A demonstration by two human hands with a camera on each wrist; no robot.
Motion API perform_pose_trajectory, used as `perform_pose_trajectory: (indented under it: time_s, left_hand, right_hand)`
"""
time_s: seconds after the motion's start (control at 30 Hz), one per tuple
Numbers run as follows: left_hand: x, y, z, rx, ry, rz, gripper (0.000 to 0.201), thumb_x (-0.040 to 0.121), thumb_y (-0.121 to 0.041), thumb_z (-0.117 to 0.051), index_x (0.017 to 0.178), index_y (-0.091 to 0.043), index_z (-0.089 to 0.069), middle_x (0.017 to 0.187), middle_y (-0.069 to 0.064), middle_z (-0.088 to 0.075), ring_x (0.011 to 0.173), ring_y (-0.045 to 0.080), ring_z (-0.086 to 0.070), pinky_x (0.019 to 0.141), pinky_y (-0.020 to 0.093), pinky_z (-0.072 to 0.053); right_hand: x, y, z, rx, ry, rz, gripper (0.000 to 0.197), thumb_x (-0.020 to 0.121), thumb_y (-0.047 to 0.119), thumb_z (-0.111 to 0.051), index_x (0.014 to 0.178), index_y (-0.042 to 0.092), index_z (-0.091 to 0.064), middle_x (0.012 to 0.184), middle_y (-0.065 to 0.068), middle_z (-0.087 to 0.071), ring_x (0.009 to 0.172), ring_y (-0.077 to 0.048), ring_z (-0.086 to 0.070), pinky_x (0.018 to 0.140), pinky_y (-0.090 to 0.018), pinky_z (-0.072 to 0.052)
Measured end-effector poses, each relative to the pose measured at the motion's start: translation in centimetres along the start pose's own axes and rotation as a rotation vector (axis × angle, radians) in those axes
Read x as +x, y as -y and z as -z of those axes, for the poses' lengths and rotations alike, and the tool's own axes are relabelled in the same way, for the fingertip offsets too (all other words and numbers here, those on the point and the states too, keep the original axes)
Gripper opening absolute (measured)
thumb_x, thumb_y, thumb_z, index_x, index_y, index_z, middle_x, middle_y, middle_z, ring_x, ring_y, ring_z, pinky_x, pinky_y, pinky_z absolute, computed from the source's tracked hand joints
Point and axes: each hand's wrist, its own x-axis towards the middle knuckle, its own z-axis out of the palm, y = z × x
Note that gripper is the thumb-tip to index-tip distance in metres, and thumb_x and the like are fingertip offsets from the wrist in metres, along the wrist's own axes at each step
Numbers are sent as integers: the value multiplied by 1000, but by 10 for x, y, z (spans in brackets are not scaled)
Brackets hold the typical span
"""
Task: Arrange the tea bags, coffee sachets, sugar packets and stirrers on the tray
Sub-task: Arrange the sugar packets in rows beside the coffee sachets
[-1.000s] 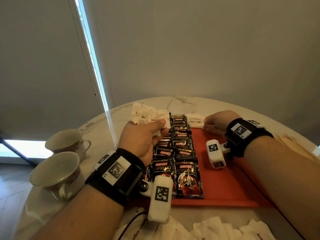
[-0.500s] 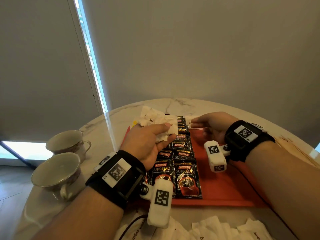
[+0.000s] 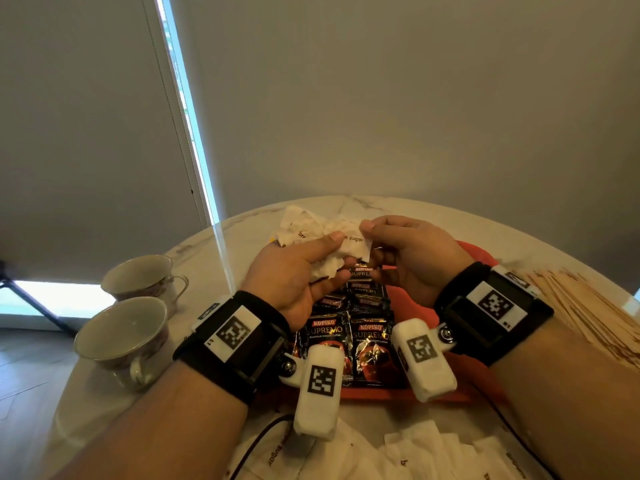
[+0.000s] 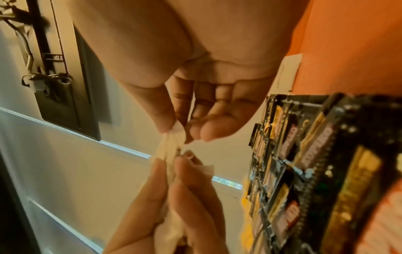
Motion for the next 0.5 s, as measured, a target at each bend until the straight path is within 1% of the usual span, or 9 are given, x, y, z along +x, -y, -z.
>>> perform_pose_trajectory:
  time_s: [0.07, 0.17, 0.23, 0.3, 0.37, 0.43, 0.5]
  left_hand:
    - [0, 1, 0, 18, -10, -5, 18, 90, -11, -76, 105, -3, -71, 94, 18, -79, 72, 21, -76, 53, 25, -61]
    - [0, 5, -1, 69, -13, -29, 23, 89, -12, -78, 109, -3, -71, 97, 17, -80, 74, 21, -77, 54, 25, -61]
    - [-1, 7, -3, 100, 3, -28, 19, 89, -12, -78, 106, -4, -73, 96, 16, -80, 73, 21, -76, 54, 25, -61]
    - [-1, 8, -4, 103, 6, -23, 15, 89, -11, -77, 102, -5, -73, 94, 15, -80, 71, 20, -76, 53, 25, -60]
    - [0, 7, -5, 99, -8, -32, 15, 89, -11, -77, 102, -5, -72, 92, 15, -80, 69, 19, -76, 52, 25, -60]
    - [2, 7, -5, 76, -35, -44, 15, 91, -11, -76, 104, -5, -71, 90, 13, -80, 69, 18, -75, 51, 24, -59]
    - [4, 6, -3, 42, -63, -49, 18, 92, -12, -75, 108, -5, -71, 87, 11, -79, 69, 17, -75, 50, 23, -58]
  right_hand:
    - [-1, 0, -1, -7, -26, -4, 15, 96, 23, -67, 94, 10, -73, 80, -5, -69, 62, -13, -58, 58, -29, -51]
    - [-3, 3, -2, -75, 23, 39, 16, 93, 25, -71, 96, 10, -74, 86, -6, -72, 71, -18, -65, 64, -33, -54]
    - [-2, 7, -3, -123, 25, 90, 10, 90, 18, -74, 92, 8, -72, 83, -6, -72, 70, -17, -68, 60, -29, -57]
    - [0, 8, -4, -133, -24, 136, 9, 88, 14, -75, 88, 6, -72, 77, -6, -71, 65, -16, -68, 57, -28, -57]
    - [2, 8, -6, -121, -61, 157, 15, 89, 20, -75, 86, 5, -72, 77, -7, -71, 66, -19, -68, 63, -34, -59]
    - [4, 6, -7, -89, -43, 125, 20, 89, 23, -75, 92, 4, -72, 83, -9, -72, 71, -22, -69, 70, -39, -60]
    - [5, 4, -5, -75, 29, 65, 24, 88, 16, -75, 104, -1, -70, 93, -13, -75, 74, -23, -71, 71, -39, -60]
